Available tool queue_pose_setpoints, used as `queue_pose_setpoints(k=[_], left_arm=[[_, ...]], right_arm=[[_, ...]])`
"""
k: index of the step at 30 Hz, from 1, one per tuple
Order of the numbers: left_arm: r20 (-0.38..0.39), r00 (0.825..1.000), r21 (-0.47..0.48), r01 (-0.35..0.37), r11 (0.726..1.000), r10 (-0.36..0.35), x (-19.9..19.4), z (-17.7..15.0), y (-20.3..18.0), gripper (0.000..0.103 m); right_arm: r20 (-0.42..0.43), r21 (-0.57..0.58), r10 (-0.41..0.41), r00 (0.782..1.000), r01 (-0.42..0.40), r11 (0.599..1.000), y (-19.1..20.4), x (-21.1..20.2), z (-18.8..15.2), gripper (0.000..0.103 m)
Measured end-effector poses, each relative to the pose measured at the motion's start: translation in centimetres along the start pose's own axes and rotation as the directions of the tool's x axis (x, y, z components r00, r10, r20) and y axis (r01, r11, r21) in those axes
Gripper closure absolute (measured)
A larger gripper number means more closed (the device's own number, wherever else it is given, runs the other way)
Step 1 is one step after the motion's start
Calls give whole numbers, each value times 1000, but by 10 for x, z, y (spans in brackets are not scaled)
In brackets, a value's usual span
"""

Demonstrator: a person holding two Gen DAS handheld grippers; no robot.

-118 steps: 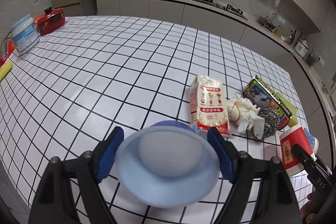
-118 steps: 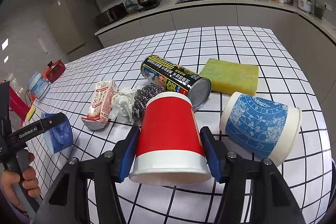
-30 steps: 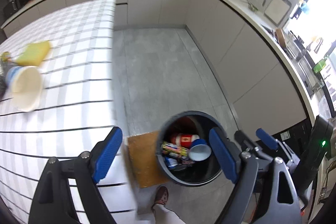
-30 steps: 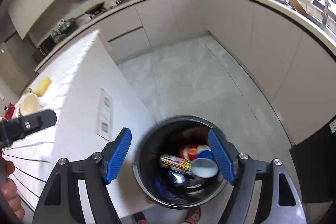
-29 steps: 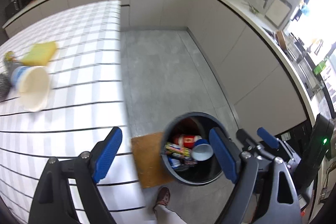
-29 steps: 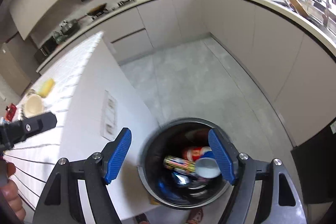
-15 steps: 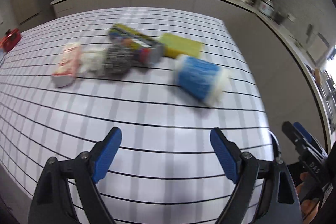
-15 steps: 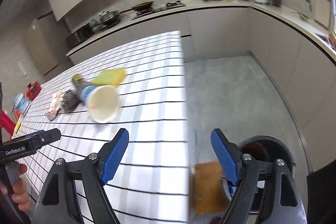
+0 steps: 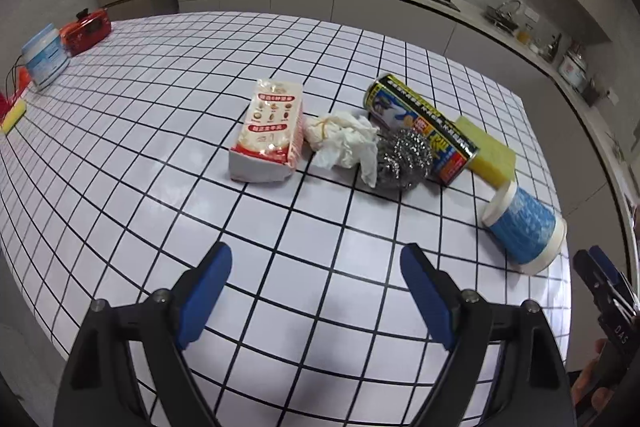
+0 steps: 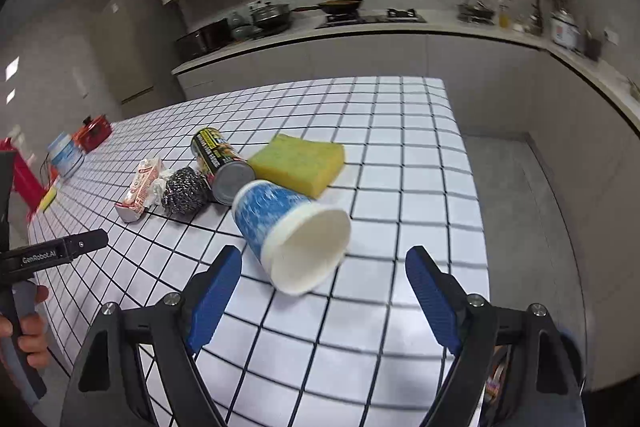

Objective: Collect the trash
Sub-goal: 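Return both tools to the island toward the blue paper cup, then grasp the blue paper cup with the right tool while the left grasps the milk carton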

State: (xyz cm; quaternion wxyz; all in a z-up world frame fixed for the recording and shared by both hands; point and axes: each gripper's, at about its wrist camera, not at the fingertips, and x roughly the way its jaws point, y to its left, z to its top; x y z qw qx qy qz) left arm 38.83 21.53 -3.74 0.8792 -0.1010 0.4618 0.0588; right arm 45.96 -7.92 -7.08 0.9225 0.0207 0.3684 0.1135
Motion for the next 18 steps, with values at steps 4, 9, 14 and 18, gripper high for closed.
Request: queue_pose_setpoints(k=[4,9,14,18], left_arm=[[1,1000,-11,-24,1000,24,3,5,1,16],[14,999,-38,-47,998,48,-2,6,5,16],[25,996,-58,-82,995,84,-6,8,17,16],[22,995,-62,-97,993,98,-2,10,28,16]], right_arm=[[2,-99,23,1000,-22,995,12,15,15,14],[-16,-217,19,1000,-22,976,21,39,27,9],[-74,-279,34,997,-54,959,26,70,33,9],[-123,-288,58,991,-92,953,30,87,30,9]])
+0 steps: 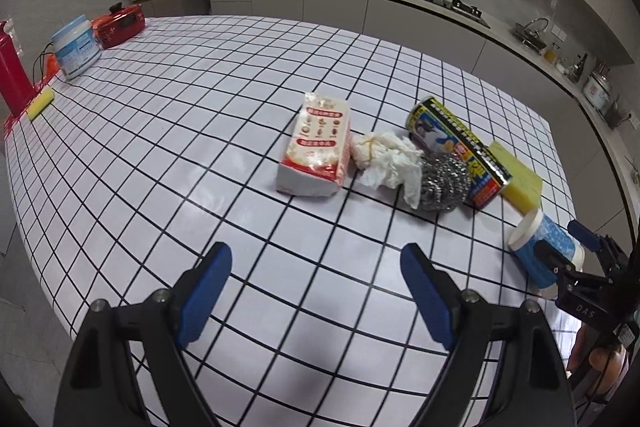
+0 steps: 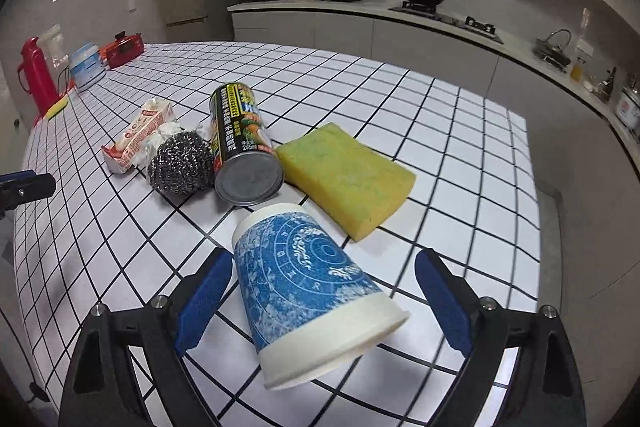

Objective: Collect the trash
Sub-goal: 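Grasp the blue paper cup with the right tool while the left grasps the milk carton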

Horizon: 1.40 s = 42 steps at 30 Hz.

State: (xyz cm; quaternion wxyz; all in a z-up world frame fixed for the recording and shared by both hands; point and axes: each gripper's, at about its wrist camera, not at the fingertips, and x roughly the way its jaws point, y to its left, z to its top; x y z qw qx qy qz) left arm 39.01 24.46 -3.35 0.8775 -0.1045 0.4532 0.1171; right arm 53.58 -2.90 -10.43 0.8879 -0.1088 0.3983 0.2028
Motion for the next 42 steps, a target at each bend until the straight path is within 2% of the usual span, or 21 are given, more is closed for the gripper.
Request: queue_pose_setpoints(k=[2,6,7,10,12,13,18,24,30,32,35,37,38,40,42], left_arm=[[-9,1000,-7,8,1000,-8,6,3,6,16],[-18,999,6,31,999,-31,17,11,10,16],[-22,999,16,40,999,-39,20,14,11,16],[-35,998,46,57,997,-56,29,23,13,16],[-33,998,62,60,996,-58,34,29,15,16],[-33,998,70,58,996,-56,38,32,17,16],[-51,997,107,65,992,-59,57,45,16,16],[-60,996,168,79,983,-70,76,56,6,16],[-94,993,216,85,973,-66,101,65,-1,16],[-100,993,223,84,971,-63,107,68,0,16],[-107,992,221,95,971,-73,113,70,3,16],[-104,991,220,102,970,-81,116,70,3,16],[-104,991,220,110,969,-89,117,70,4,16],[-108,989,217,123,969,-101,119,68,6,17],[-89,990,217,125,968,-108,117,65,10,25]], right_arm=[[-23,14,30,999,-30,999,2,7,-1,9],[-36,50,36,999,-34,998,7,11,-4,11],[-43,60,26,999,-24,998,8,11,-6,17],[-58,95,1,998,4,995,12,13,-7,20],[-58,117,-13,998,19,993,15,12,-7,26],[-56,133,-20,998,27,991,16,10,-8,37],[-42,212,-80,996,87,973,25,2,-12,37],[37,328,-194,980,171,929,31,-27,-18,38],[96,403,-300,949,238,884,35,-57,-16,37],[104,418,-387,916,313,853,38,-67,-16,38],[105,448,-509,855,416,792,42,-80,-16,38],[102,462,-561,822,460,758,43,-85,-18,38],[97,467,-573,814,471,748,44,-86,-18,38],[91,475,-573,815,470,744,43,-87,-19,38],[82,482,-578,812,475,736,44,-86,-20,38]])
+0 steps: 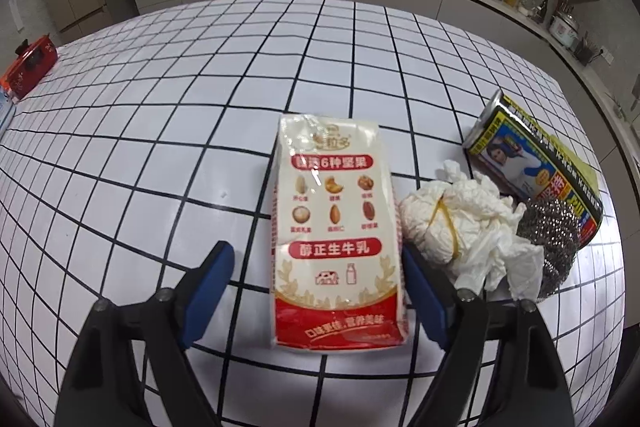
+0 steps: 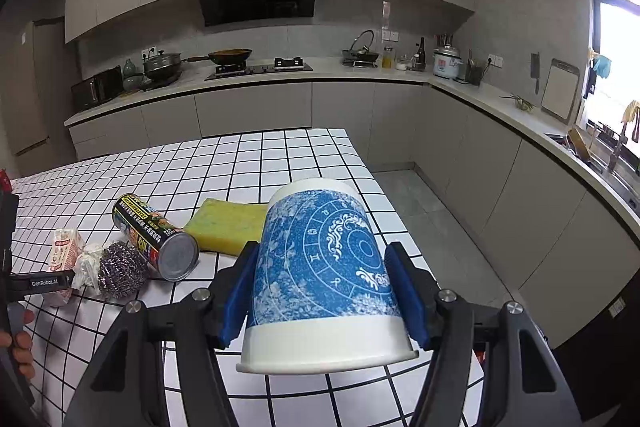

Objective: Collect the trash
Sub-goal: 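Grasp the blue paper cup with the right tool while the left grasps the milk carton, then carry the blue cup and milk carton over the bucket and open both tools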

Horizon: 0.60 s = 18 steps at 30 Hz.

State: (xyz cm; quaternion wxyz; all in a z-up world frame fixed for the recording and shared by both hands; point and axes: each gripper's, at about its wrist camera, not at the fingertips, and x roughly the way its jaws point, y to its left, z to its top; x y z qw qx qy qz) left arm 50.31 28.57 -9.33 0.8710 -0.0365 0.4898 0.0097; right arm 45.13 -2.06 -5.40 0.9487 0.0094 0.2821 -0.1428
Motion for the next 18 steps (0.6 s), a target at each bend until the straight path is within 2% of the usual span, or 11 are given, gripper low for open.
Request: queue_pose_setpoints(k=[1,2,5,18], left_arm=[[7,1000,0,1,1000,-1,-2,-2,1,27],[16,1000,-4,7,1000,-7,-4,-3,2,35],[41,999,-31,38,999,-36,-11,-5,7,43],[157,987,-43,45,998,-37,-55,-14,15,44]], right_arm=[[-3,4,-2,1000,2,1000,0,0,0,38],[-10,13,0,1000,1,1000,-2,1,-1,38],[-25,35,5,1000,-4,999,-5,2,-4,37],[-45,71,18,999,-15,997,-12,3,-8,38]])
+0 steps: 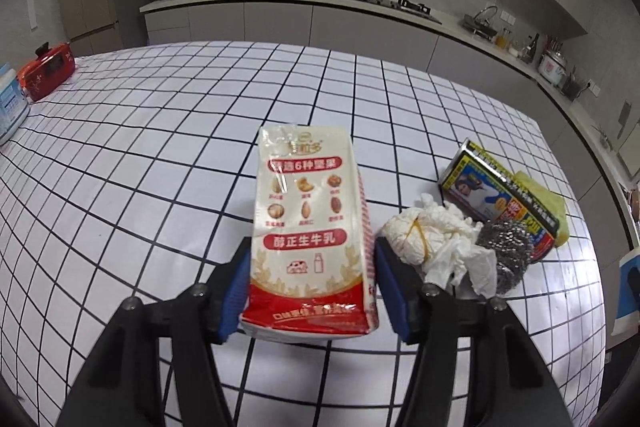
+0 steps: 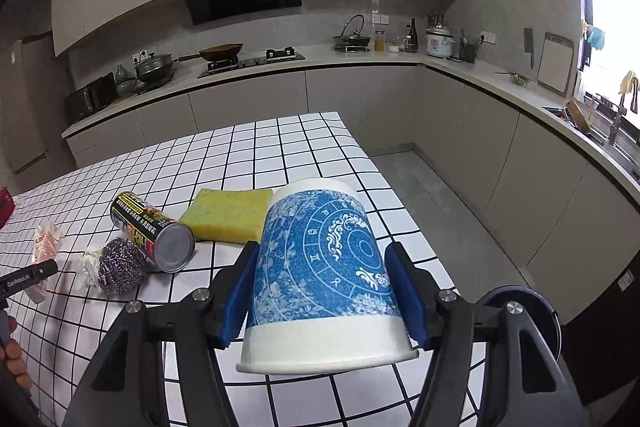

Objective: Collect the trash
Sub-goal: 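Carry the blue cup and milk carton over the bucket and open both tools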

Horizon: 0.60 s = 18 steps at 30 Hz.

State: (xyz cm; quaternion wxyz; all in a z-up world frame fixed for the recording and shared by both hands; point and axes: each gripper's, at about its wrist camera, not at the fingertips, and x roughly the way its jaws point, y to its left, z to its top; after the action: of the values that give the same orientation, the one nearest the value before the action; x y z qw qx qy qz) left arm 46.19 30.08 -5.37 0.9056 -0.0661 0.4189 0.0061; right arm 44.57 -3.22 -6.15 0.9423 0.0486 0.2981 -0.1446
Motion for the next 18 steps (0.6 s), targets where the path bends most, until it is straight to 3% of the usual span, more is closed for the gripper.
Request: queue_pose_setpoints(k=[8,18], left_arm=[[39,997,49,69,996,-71,-27,-1,-17,44],[27,986,129,163,978,-167,-33,-2,-47,44]], right_arm=[[-4,9,-37,999,38,999,-5,-4,-5,38],[-4,38,-86,996,86,996,-18,-22,-16,38]])
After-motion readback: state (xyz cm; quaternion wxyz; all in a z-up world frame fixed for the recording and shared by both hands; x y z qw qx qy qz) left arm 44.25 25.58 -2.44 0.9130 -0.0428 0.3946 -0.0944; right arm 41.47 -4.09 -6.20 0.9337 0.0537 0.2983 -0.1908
